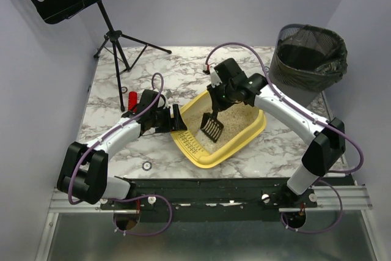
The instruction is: Clean the litter box
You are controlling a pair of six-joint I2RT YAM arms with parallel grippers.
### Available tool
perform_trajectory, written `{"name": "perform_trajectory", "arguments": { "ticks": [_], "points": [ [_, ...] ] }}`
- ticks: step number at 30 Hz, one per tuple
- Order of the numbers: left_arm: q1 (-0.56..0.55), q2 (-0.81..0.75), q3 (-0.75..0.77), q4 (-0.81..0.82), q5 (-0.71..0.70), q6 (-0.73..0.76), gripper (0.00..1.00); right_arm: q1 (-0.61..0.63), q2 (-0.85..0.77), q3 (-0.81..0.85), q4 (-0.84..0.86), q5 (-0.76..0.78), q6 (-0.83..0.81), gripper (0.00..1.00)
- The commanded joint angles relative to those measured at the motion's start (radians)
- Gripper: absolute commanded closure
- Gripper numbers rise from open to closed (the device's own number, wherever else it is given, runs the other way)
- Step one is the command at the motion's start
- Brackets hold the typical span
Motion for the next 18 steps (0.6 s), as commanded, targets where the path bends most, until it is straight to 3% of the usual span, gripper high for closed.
{"name": "perform_trajectory", "arguments": {
  "ticks": [1,5,12,18],
  "points": [
    [-0.014,-0.031,-0.014,-0.026,0.026,0.020,0.45,-0.035,-0.029,0.054,-0.098,0.435,-0.057,1.00],
    [-0.012,-0.042,-0.017,-0.032,0.018,0.020,0.45,-0.038,-0.053,0.107,-0.103,0.532,-0.098,1.00],
    [-0.012,-0.056,-0.022,-0.029,0.017,0.014,0.45,-0.035,-0.038,0.166,-0.049,-0.133,-0.079,1.00],
    [-0.012,-0.059,-0.020,-0.010,0.029,0.006,0.45,-0.033,0.019,0.063,0.138,-0.311,0.094,1.00]
  ]
}}
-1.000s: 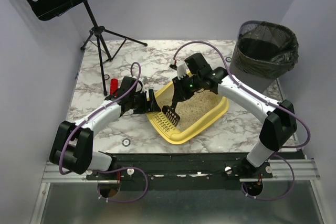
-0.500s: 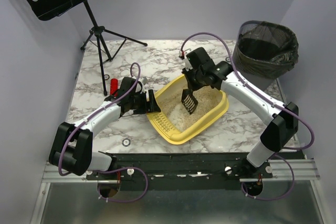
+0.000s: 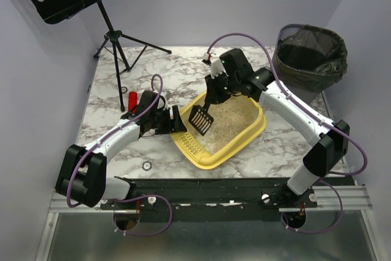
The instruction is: Clean the litter box
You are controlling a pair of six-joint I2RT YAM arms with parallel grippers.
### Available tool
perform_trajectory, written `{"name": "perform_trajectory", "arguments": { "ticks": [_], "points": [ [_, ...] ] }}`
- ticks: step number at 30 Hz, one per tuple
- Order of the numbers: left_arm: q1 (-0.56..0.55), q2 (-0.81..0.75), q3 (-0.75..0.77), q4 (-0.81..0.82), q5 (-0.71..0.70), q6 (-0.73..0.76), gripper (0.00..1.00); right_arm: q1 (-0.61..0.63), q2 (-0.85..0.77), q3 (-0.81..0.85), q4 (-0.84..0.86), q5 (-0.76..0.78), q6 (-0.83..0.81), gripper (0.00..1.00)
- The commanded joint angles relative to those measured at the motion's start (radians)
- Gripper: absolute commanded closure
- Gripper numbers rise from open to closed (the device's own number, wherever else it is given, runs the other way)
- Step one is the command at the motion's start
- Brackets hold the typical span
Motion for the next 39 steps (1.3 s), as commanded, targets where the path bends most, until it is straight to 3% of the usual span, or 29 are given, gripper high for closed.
{"name": "perform_trajectory", "arguments": {
  "ticks": [1,9,12,15,16,18,19,22,26,29,32,33,35,36,39],
  "points": [
    [-0.009,-0.033,-0.009,0.009,0.033,0.015,0.45,0.005,0.070,-0.065,0.148,-0.217,0.126,1.00],
    [-0.009,-0.006,-0.017,0.045,0.090,0.008,0.46,0.005,0.156,-0.138,0.295,-0.396,0.241,1.00],
    [-0.009,-0.010,-0.015,0.039,0.087,0.008,0.46,0.005,0.179,-0.166,0.294,-0.361,0.244,1.00],
    [-0.009,-0.026,-0.015,0.025,0.059,0.008,0.46,0.005,0.135,-0.181,0.243,-0.136,0.229,0.99],
    [-0.010,-0.030,-0.018,0.023,0.055,0.006,0.46,0.001,0.116,-0.183,0.214,0.028,0.225,1.00],
    [-0.009,-0.038,-0.020,0.022,0.052,0.006,0.46,-0.003,0.071,-0.174,0.179,0.172,0.199,1.00],
    [-0.010,-0.040,-0.020,0.020,0.048,0.006,0.46,-0.012,0.064,-0.162,0.124,0.315,0.194,1.00],
    [-0.009,-0.047,-0.018,0.011,0.039,0.009,0.46,-0.034,0.026,-0.097,0.027,0.534,0.206,0.99],
    [-0.009,-0.056,-0.023,0.005,0.033,0.006,0.46,-0.038,-0.038,-0.050,0.018,0.596,0.154,1.00],
    [-0.009,-0.067,-0.012,-0.012,0.033,0.014,0.46,-0.038,-0.074,-0.004,0.011,0.425,0.114,0.99],
    [-0.009,-0.087,0.026,-0.061,0.024,0.034,0.40,-0.038,-0.094,0.021,-0.024,0.286,0.099,0.99],
    [-0.009,-0.095,0.038,-0.078,0.018,0.038,0.28,-0.038,-0.101,0.027,-0.041,0.283,0.106,1.00],
    [-0.009,-0.124,0.078,-0.122,-0.031,0.046,0.15,-0.038,-0.112,0.032,-0.076,0.286,0.080,1.00],
    [-0.009,-0.135,0.089,-0.133,-0.056,0.051,0.01,-0.038,-0.126,0.023,-0.079,0.297,0.082,1.00],
    [-0.010,-0.170,0.158,-0.187,-0.163,0.071,0.01,-0.038,-0.137,-0.005,-0.074,0.308,0.060,1.00]
  ]
}}
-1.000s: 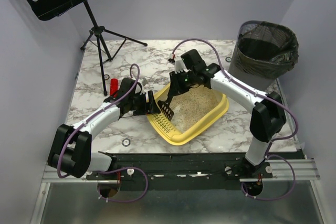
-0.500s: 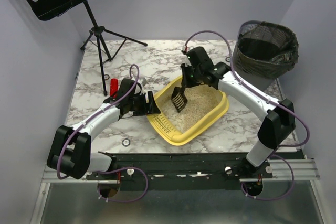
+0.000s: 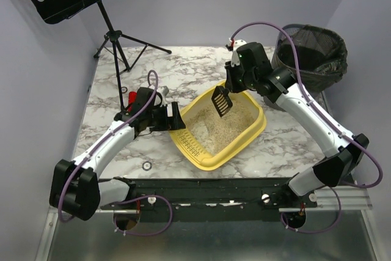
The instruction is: Clean the litter box
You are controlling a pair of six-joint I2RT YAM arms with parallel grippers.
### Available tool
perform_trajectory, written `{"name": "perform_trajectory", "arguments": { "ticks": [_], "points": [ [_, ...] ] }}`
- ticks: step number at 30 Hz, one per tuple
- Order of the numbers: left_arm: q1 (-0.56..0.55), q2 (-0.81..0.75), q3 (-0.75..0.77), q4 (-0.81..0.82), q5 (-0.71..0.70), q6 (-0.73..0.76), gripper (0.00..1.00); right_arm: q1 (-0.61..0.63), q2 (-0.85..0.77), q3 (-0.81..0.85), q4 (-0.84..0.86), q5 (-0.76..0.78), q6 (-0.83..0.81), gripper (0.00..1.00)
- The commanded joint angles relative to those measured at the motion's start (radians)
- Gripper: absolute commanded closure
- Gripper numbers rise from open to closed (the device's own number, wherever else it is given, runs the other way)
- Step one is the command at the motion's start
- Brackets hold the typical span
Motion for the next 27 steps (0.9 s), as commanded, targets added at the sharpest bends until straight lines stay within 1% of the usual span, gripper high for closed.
{"name": "perform_trajectory", "arguments": {
  "ticks": [1,3,4,5,6,7,8,9,10,11,13,14,16,17,18,20,22,23,26,27],
  "points": [
    [-0.006,-0.078,0.135,-0.079,-0.164,0.055,0.01,0.003,-0.025,-0.022,-0.058,-0.025,-0.041,1.00],
    [-0.004,-0.073,0.193,-0.096,-0.225,0.099,0.01,0.003,-0.029,-0.051,-0.058,-0.026,-0.027,1.00],
    [-0.004,-0.066,0.211,-0.092,-0.230,0.125,0.01,0.003,-0.041,-0.069,-0.050,-0.028,-0.015,0.99],
    [-0.004,-0.041,0.236,-0.048,-0.220,0.153,0.01,0.003,-0.051,-0.088,-0.041,-0.031,-0.010,1.00],
    [-0.004,-0.021,0.244,-0.009,-0.203,0.224,0.01,0.003,-0.058,-0.121,-0.032,-0.029,-0.002,1.00],
    [-0.004,0.005,0.254,0.034,-0.124,0.266,0.01,0.003,-0.069,-0.135,-0.011,-0.031,0.005,1.00],
    [-0.003,0.072,0.286,0.124,-0.076,0.309,0.01,0.002,-0.078,-0.144,-0.003,-0.029,0.007,1.00],
    [-0.003,0.113,0.308,0.170,-0.019,0.350,0.01,0.002,-0.078,-0.152,0.005,-0.026,0.008,1.00],
    [-0.003,0.158,0.341,0.198,0.079,0.395,0.01,-0.001,-0.080,-0.158,0.014,-0.032,0.004,1.00],
    [-0.004,0.248,0.436,0.229,0.148,0.409,0.01,0.000,-0.080,-0.158,0.013,-0.035,0.001,1.00],
    [-0.008,0.328,0.510,0.269,0.237,0.430,0.02,-0.001,-0.088,-0.173,0.023,-0.044,0.005,1.00],
    [-0.011,0.394,0.548,0.314,0.291,0.438,0.02,-0.001,-0.097,-0.189,0.037,-0.041,0.005,1.00],
    [-0.024,0.462,0.596,0.298,0.294,0.466,0.05,-0.001,-0.120,-0.220,0.061,-0.020,0.017,1.00],
    [-0.030,0.527,0.654,0.246,0.284,0.498,0.05,-0.001,-0.127,-0.244,0.063,-0.014,0.019,1.00],
    [-0.037,0.558,0.684,0.214,0.270,0.498,0.06,-0.001,-0.146,-0.259,0.065,-0.006,0.022,1.00],
    [-0.063,0.627,0.749,0.159,0.278,0.553,0.09,-0.001,-0.169,-0.308,0.072,0.003,0.034,1.00],
    [-0.081,0.652,0.767,0.138,0.282,0.567,0.11,-0.003,-0.209,-0.336,0.078,0.021,0.065,0.99],
    [-0.098,0.660,0.767,0.158,0.272,0.561,0.11,-0.001,-0.225,-0.351,0.083,0.025,0.073,1.00],
    [-0.132,0.667,0.759,0.169,0.191,0.565,0.12,0.000,-0.284,-0.399,0.111,0.025,0.097,1.00],
    [-0.162,0.671,0.759,0.161,0.148,0.570,0.13,-0.001,-0.296,-0.419,0.123,0.023,0.099,1.00]
  ]
}}
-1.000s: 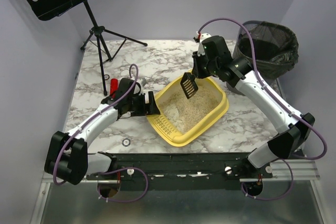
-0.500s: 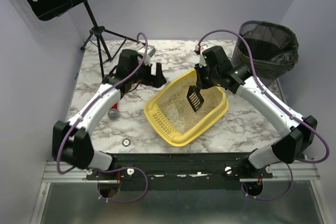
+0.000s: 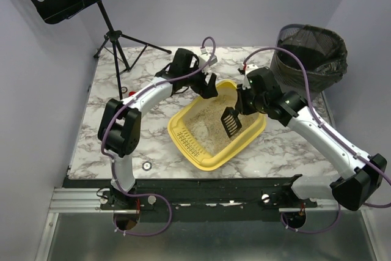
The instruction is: Clean the litter box
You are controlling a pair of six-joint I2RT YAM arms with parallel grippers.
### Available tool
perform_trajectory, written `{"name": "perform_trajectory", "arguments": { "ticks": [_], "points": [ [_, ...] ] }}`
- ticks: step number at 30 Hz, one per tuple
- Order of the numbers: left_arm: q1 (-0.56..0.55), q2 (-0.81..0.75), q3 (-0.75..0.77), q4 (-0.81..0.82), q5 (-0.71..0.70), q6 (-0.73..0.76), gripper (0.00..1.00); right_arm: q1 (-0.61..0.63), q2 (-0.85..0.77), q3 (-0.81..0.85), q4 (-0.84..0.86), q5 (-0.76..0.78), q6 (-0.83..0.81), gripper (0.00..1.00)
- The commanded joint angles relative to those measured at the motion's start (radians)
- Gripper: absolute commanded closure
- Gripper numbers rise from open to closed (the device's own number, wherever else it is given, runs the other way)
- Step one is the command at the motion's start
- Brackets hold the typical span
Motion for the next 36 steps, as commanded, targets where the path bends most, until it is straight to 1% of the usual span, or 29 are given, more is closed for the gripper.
{"name": "perform_trajectory", "arguments": {
  "ticks": [1,2,3,4,5,6,7,8,9,10,11,12,13,14,16,17,19,21,22,23,24,25,26,28,29,30,33,35,36],
  "points": [
    [-0.079,0.006,0.021,-0.017,-0.176,0.063,0.16,-0.001,-0.082,-0.055,0.084,0.027,0.041,1.00],
    [-0.091,0.013,0.016,-0.024,-0.219,0.063,0.19,-0.001,-0.099,-0.062,0.092,0.024,0.041,1.00],
    [-0.100,0.016,0.007,-0.027,-0.259,0.056,0.30,-0.001,-0.105,-0.065,0.095,0.022,0.038,1.00],
    [-0.099,0.016,-0.004,-0.018,-0.337,0.013,0.37,-0.001,-0.110,-0.068,0.101,0.021,0.029,1.00],
    [-0.099,0.015,-0.016,-0.021,-0.364,-0.001,0.44,-0.001,-0.111,-0.066,0.101,0.015,0.021,1.00],
    [-0.099,0.012,-0.022,-0.036,-0.411,-0.009,0.54,0.000,-0.111,-0.065,0.099,0.016,0.015,1.00],
    [-0.102,0.006,-0.028,-0.045,-0.448,-0.035,0.56,-0.001,-0.113,-0.068,0.104,0.013,0.003,1.00],
    [-0.107,-0.013,-0.059,-0.042,-0.529,-0.038,0.58,-0.001,-0.116,-0.074,0.110,0.015,-0.005,1.00],
    [-0.114,-0.020,-0.076,-0.015,-0.595,-0.046,0.65,-0.001,-0.121,-0.082,0.121,0.013,-0.013,1.00],
    [-0.122,-0.027,-0.088,-0.011,-0.662,-0.058,0.69,-0.001,-0.125,-0.097,0.159,0.013,-0.036,1.00],
    [-0.125,-0.036,-0.100,-0.014,-0.715,-0.094,0.75,-0.001,-0.128,-0.115,0.173,0.016,-0.046,1.00],
    [-0.125,-0.040,-0.105,-0.033,-0.726,-0.119,0.82,-0.001,-0.130,-0.121,0.184,0.013,-0.057,1.00],
    [-0.127,-0.051,-0.113,-0.039,-0.721,-0.132,0.84,-0.001,-0.133,-0.128,0.207,0.016,-0.077,1.00],
    [-0.127,-0.083,-0.158,-0.034,-0.726,-0.148,0.88,-0.001,-0.134,-0.129,0.213,0.031,-0.083,0.99],
    [-0.127,-0.123,-0.207,-0.011,-0.752,-0.205,0.90,-0.001,-0.141,-0.137,0.246,0.042,-0.106,1.00],
    [-0.130,-0.166,-0.252,-0.011,-0.793,-0.248,0.91,-0.001,-0.139,-0.135,0.254,0.062,-0.106,1.00],
    [-0.134,-0.212,-0.290,-0.036,-0.841,-0.332,0.94,0.000,-0.134,-0.109,0.261,0.051,-0.122,1.00],
    [-0.157,-0.298,-0.375,-0.034,-0.884,-0.375,0.99,0.000,-0.125,-0.088,0.268,0.047,-0.129,1.00],
    [-0.163,-0.328,-0.402,-0.034,-0.924,-0.430,1.00,0.002,-0.121,-0.071,0.283,0.051,-0.152,1.00],
    [-0.168,-0.382,-0.451,-0.036,-0.928,-0.460,1.00,0.005,-0.108,-0.062,0.290,0.080,-0.162,1.00],
    [-0.169,-0.410,-0.471,-0.053,-0.935,-0.509,1.00,0.007,-0.095,-0.048,0.291,0.093,-0.175,1.00],
    [-0.173,-0.433,-0.490,-0.074,-0.956,-0.609,1.00,0.016,-0.079,-0.010,0.278,0.109,-0.200,1.00],
    [-0.176,-0.476,-0.525,-0.085,-0.958,-0.659,1.00,0.040,-0.062,0.013,0.267,0.158,-0.205,1.00],
    [-0.179,-0.505,-0.554,-0.114,-0.956,-0.731,1.00,0.063,-0.004,0.050,0.247,0.203,-0.203,1.00],
    [-0.180,-0.519,-0.574,-0.123,-0.970,-0.792,1.00,0.079,0.017,0.078,0.244,0.232,-0.194,1.00],
    [-0.183,-0.520,-0.580,-0.151,-0.981,-0.808,1.00,0.085,0.046,0.087,0.244,0.237,-0.185,0.99],
    [-0.188,-0.510,-0.596,-0.163,-1.005,-0.853,1.00,0.118,0.092,0.122,0.236,0.251,-0.188,0.99],
    [-0.189,-0.499,-0.591,-0.159,-0.985,-0.860,1.00,0.157,0.143,0.157,0.193,0.312,-0.208,1.00],
    [-0.189,-0.496,-0.593,-0.143,-0.953,-0.869,1.00,0.171,0.163,0.164,0.173,0.339,-0.241,0.99]
  ]
}}
